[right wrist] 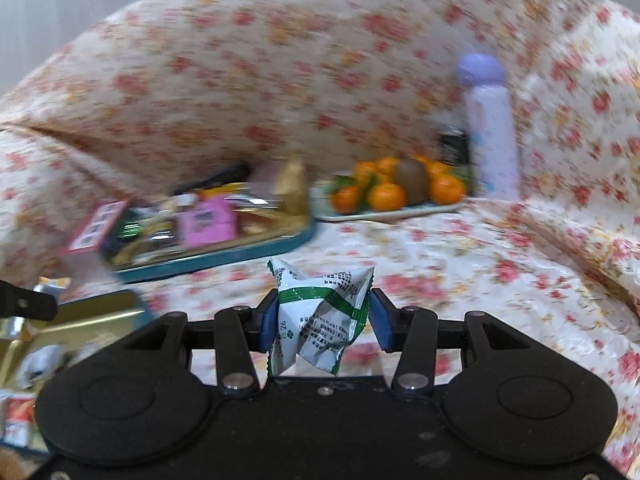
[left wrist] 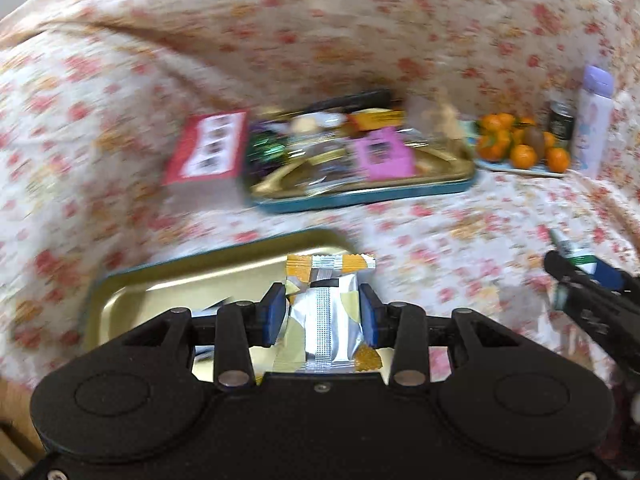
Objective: Organize snacks
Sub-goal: 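Carry the silver packet and green packet over the gold tray with both grippers, then open both grippers to drop both packets into the tray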
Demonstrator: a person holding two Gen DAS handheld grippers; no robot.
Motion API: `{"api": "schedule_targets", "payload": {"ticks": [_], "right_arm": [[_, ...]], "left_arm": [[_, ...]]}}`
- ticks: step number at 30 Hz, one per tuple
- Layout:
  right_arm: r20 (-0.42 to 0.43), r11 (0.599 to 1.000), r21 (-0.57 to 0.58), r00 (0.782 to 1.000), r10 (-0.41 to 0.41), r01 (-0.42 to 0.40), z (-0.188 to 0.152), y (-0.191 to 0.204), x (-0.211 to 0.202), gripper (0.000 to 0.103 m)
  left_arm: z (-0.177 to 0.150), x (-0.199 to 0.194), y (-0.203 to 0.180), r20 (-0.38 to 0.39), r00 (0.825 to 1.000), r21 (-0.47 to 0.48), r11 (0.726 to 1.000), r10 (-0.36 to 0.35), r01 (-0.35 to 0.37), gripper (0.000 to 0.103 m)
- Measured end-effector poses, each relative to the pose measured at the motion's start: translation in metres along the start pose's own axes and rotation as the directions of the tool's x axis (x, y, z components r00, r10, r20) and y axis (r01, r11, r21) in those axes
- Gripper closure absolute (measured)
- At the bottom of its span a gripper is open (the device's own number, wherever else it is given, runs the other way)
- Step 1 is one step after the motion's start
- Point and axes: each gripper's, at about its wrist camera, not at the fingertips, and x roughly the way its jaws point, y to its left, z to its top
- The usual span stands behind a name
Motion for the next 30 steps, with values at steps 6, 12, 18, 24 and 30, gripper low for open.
{"api": "schedule_targets", "payload": {"ticks": [6, 12, 18, 24, 30], "right_arm": [[-0.007, 0.987, -0.065, 0.989, 0.15, -0.15, -0.009, 0.063, -0.036, 0.054], [-0.039, 0.958, -0.113, 0.965, 0.261, -0.264, -0.014, 0.117, -0.052, 0.054], [-0.074, 0.94, -0.183, 0.957, 0.279, -0.288, -0.022, 0.153, -0.048, 0.054], [-0.099, 0.936, -0.22, 0.961, 0.26, -0.276, -0.025, 0.178, -0.039, 0.054], [-0.106, 0.93, -0.245, 0.961, 0.254, -0.273, -0.03, 0.199, -0.028, 0.054]], "left_arm": [[-0.029, -0.01, 0.063, -0.006, 0.995, -0.103, 0.99, 0.098, -0.098, 0.056], [-0.044, -0.001, 0.111, -0.036, 0.989, -0.224, 0.963, 0.144, -0.148, 0.056], [-0.046, 0.012, 0.128, -0.041, 0.987, -0.264, 0.951, 0.154, -0.159, 0.055], [-0.055, 0.02, 0.132, -0.042, 0.99, -0.264, 0.954, 0.135, -0.141, 0.055], [-0.063, 0.02, 0.142, -0.043, 0.99, -0.268, 0.954, 0.132, -0.138, 0.054]]}}
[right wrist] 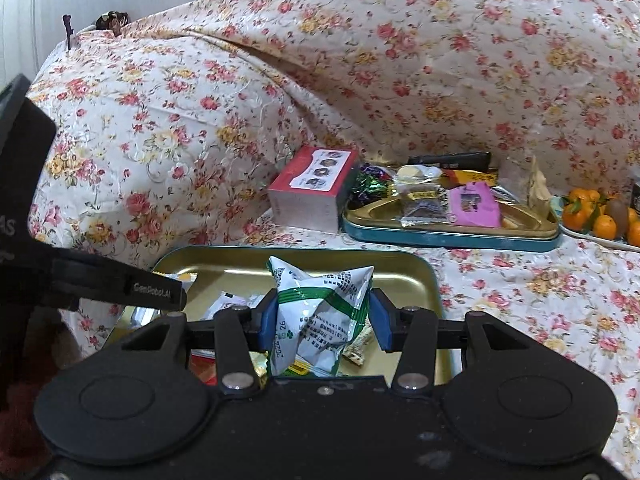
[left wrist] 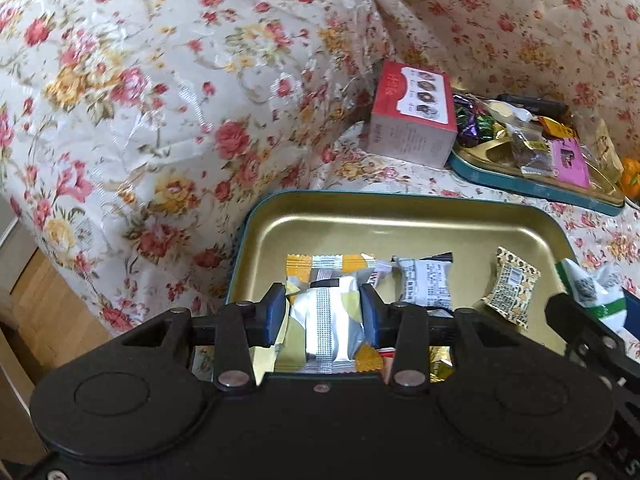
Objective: Organize snacks
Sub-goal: 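Open both grippers to drop both packets into the tray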
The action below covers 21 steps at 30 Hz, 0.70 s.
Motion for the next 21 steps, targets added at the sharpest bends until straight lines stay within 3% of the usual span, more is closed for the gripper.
{"api": "schedule_targets", "payload": {"ticks": [8, 11, 21], "right_arm": [[0.006, 0.999, -0.005, 0.999, -0.034, 0.034, 0.002, 0.012, 0.017, 0.052], [0.002, 0.999, 0.008, 0.999, -0.036, 0.036, 0.001, 0.011, 0.02, 0.046], [0.003, 0.999, 0.017, 0.999, -0.05, 0.05, -0.003, 0.01, 0.02, 0.046]], "left_arm": [[-0.001, -0.002, 0.011, 0.013, 1.0, -0.033, 0.999, 0.001, 0.0, 0.052], [-0.002, -0.005, 0.012, 0.019, 1.0, -0.032, 0.999, 0.001, -0.001, 0.051], [-0.002, -0.003, 0.007, -0.002, 1.0, -0.027, 1.0, 0.001, -0.001, 0.051]]}}
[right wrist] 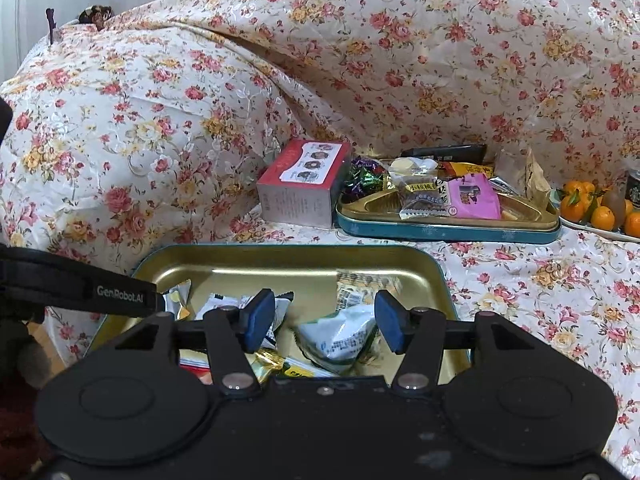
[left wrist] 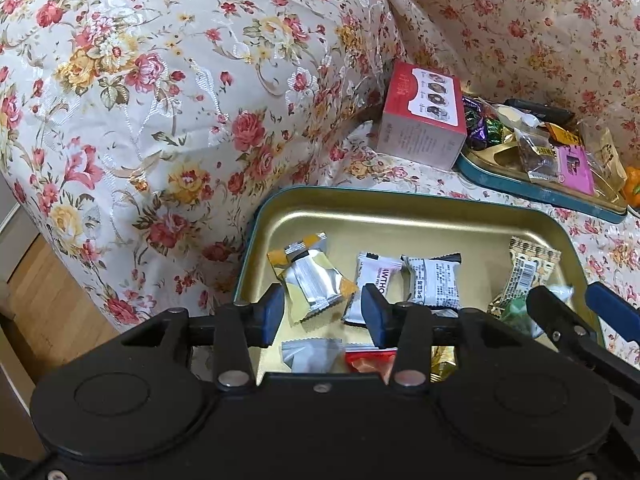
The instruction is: Organize snacks
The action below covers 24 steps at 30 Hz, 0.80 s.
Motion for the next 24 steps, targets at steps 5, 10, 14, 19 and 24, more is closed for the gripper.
{"api": "schedule_targets", "payload": {"ticks": [5, 10, 14, 19, 24], "right_arm": [[0.014, 1.0, 0.005, 1.0, -0.01, 0.01, 0.004, -0.001, -0.004, 0.046], [0.01, 1.0, 0.0, 1.0, -0.021, 0.021, 0.002, -0.001, -0.01, 0.046], [-0.012, 1.0, 0.002, 0.999, -0.031, 0.031, 0.0, -0.002, -0.013, 0.046], [-0.052, 0.999, 0.009, 0.998, -0.045, 0.046, -0.002, -0.005, -0.015, 0.046], [-0.063, 0.998, 0.006, 0.996, -0.057, 0.058, -0.004, -0.005, -0.018, 0.046]], "left_arm": [[0.0, -0.001, -0.003, 0.002, 1.0, 0.006, 1.0, -0.003, 0.003, 0.051], [-0.002, -0.004, -0.006, 0.003, 1.0, 0.012, 1.0, -0.002, 0.002, 0.051], [-0.002, -0.007, -0.007, 0.005, 1.0, 0.016, 1.0, 0.0, 0.0, 0.051], [-0.002, -0.008, -0.007, 0.0, 1.0, 0.012, 1.0, -0.004, 0.004, 0.051], [-0.003, -0.01, -0.008, -0.005, 1.0, 0.013, 1.0, -0.009, 0.009, 0.051]]}}
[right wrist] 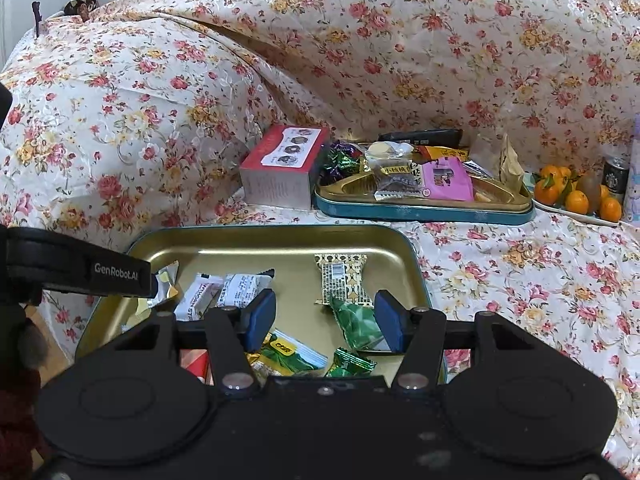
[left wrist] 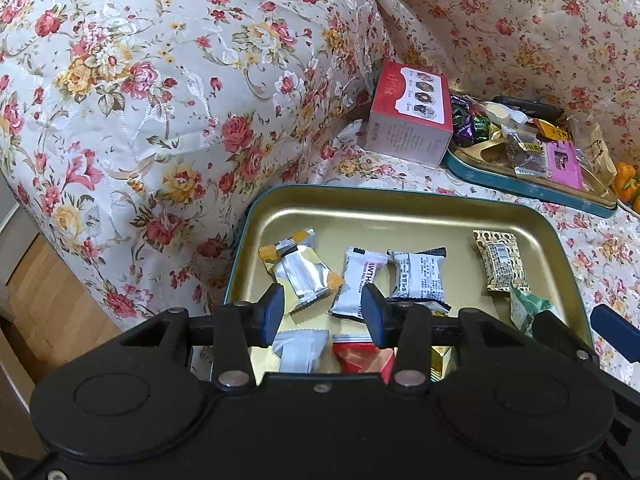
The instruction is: Organize snacks
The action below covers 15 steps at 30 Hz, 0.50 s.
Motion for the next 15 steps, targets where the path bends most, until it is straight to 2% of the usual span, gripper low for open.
{"api": "schedule_targets", "payload": {"ticks": [15], "right_arm": [[-0.002, 1.0, -0.001, 1.0, -0.005, 0.005, 0.0008, 0.0001, -0.0033, 0.046]], "left_arm": [[0.0009, -0.0009, -0.001, 0.0, 1.0, 0.012, 1.0, -0.016, 0.016, 0.051]]}}
